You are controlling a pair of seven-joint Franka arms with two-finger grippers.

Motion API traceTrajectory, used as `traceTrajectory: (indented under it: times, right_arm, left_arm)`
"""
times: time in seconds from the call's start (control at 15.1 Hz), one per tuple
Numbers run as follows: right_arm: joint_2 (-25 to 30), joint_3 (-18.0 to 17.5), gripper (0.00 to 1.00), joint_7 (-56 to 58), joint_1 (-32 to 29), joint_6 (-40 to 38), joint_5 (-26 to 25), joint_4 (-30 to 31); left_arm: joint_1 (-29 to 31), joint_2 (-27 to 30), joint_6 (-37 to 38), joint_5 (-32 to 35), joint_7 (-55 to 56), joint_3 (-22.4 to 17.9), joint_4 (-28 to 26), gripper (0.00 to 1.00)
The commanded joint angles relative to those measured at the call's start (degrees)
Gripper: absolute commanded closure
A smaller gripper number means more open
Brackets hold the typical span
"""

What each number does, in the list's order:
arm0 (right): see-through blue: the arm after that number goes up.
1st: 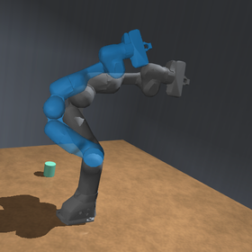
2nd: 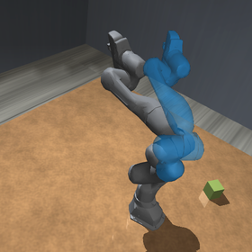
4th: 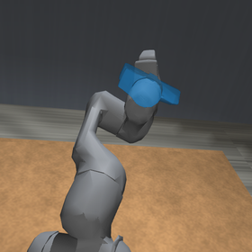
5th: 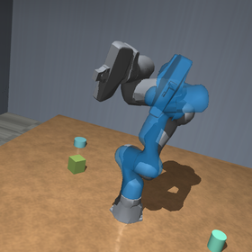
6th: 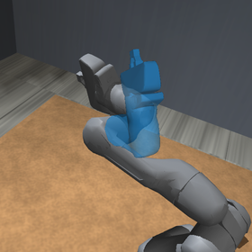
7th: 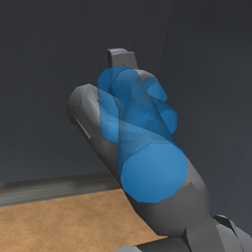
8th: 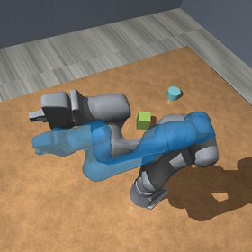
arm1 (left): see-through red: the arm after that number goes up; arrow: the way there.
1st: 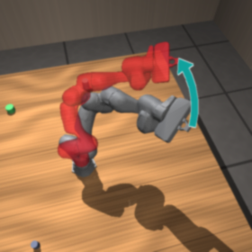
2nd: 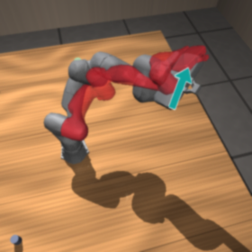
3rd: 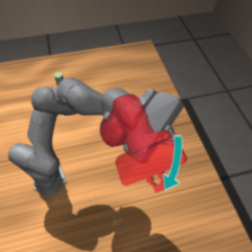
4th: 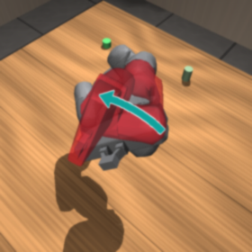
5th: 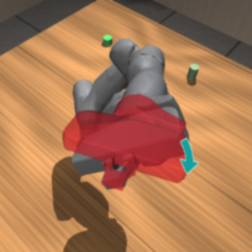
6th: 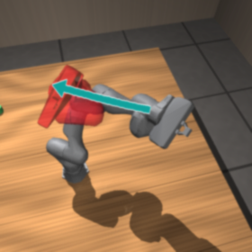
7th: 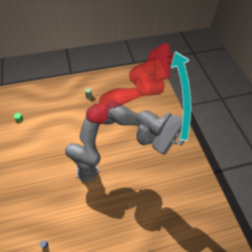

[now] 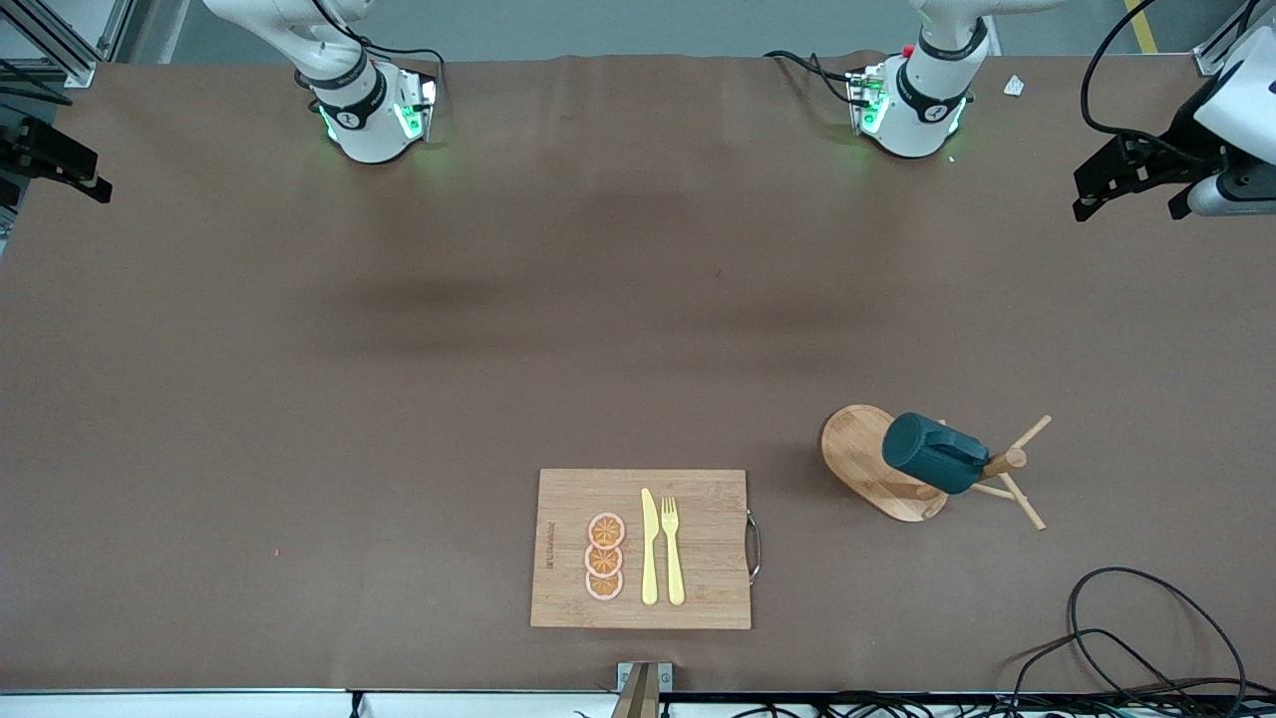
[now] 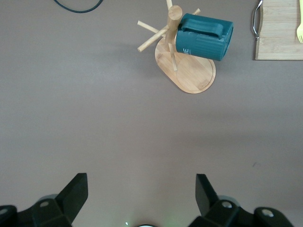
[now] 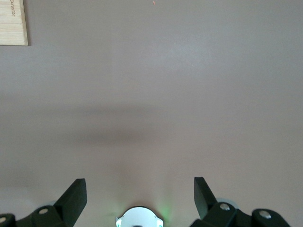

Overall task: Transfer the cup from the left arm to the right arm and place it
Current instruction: 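Move the left gripper toward the teal cup on the wooden stand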

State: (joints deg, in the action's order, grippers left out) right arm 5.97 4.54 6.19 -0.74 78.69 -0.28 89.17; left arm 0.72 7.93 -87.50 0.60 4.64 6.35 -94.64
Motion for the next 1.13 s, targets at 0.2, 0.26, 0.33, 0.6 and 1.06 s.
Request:
traceTrajectory:
  times: [0.2, 0.26, 0.33, 0.6, 1.06]
  right_arm:
    - [1.7, -0.3, 0.00, -0.1, -0.5, 0.1, 0.0, 1.4]
    - [1.7, -0.3, 0.00, -0.2, -0.5, 0.1, 0.0, 1.4]
    - [1.6, -0.3, 0.00, -0.1, -0.5, 0.1, 0.0, 1.4]
    - [1.7, -0.4, 0.00, -0.1, -0.4, 0.1, 0.0, 1.4]
    - [1.7, -0.4, 0.00, -0.1, -0.4, 0.1, 0.0, 1.4]
  left_arm:
    - [0.4, -2.0, 0.8, 0.2, 0.4, 0.3, 2.3, 0.00]
    - [0.6, -3.9, 0.8, -0.4, -0.1, 0.2, 3.7, 0.00]
    - [0.7, -5.7, 0.9, -1.6, -0.6, -1.1, 5.0, 0.00]
    - [0.2, -7.7, -0.3, -2.0, 0.9, -1.2, 5.5, 0.00]
    - [0.7, -14.3, -3.7, -10.4, 24.1, -1.4, 10.2, 0.00]
